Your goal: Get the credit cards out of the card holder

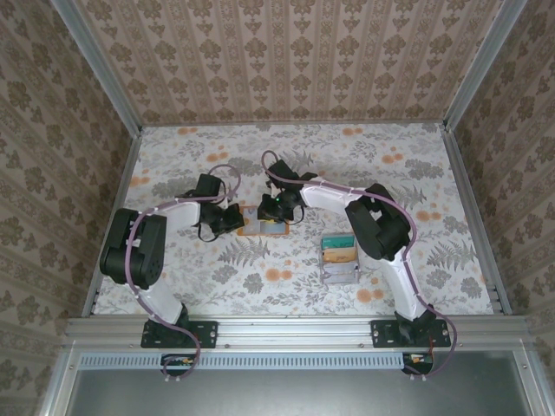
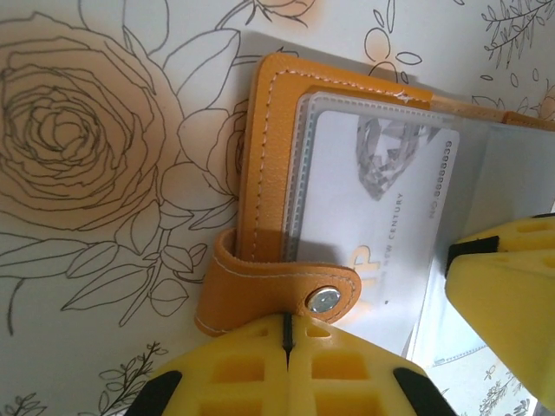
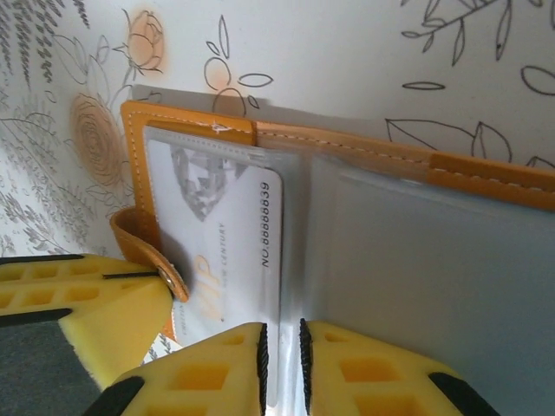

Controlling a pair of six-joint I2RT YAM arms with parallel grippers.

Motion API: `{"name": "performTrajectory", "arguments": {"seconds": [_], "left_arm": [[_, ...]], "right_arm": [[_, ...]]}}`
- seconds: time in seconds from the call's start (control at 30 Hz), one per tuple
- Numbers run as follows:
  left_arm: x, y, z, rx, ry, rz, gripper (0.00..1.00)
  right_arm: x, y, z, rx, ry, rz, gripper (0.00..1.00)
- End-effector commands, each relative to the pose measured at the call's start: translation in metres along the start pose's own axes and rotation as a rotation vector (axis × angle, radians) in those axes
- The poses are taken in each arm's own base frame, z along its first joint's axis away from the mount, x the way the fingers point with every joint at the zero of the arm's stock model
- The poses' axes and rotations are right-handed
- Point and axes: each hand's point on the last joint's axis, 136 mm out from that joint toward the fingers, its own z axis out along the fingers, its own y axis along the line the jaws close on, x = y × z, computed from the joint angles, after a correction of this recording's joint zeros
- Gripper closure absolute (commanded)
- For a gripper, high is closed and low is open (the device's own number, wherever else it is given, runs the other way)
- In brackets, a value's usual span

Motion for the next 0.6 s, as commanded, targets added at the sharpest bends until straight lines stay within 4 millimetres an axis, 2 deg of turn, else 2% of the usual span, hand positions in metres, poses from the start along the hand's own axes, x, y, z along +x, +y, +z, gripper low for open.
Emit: {"name": "performTrajectory", "arguments": {"seconds": [0.0, 0.57], "left_arm": [[0.011, 0.010, 0.010, -0.032, 0.050, -0.024, 1.00], [0.017, 0.001, 0.014, -0.008, 0.066, -0.007, 1.00]], "right_arm": [[0.004, -0.001, 0.007, 0.012, 0.022, 0.007, 0.78], [0.009, 0.004, 0.017, -0.041, 0.051, 0.032, 0.78]]}}
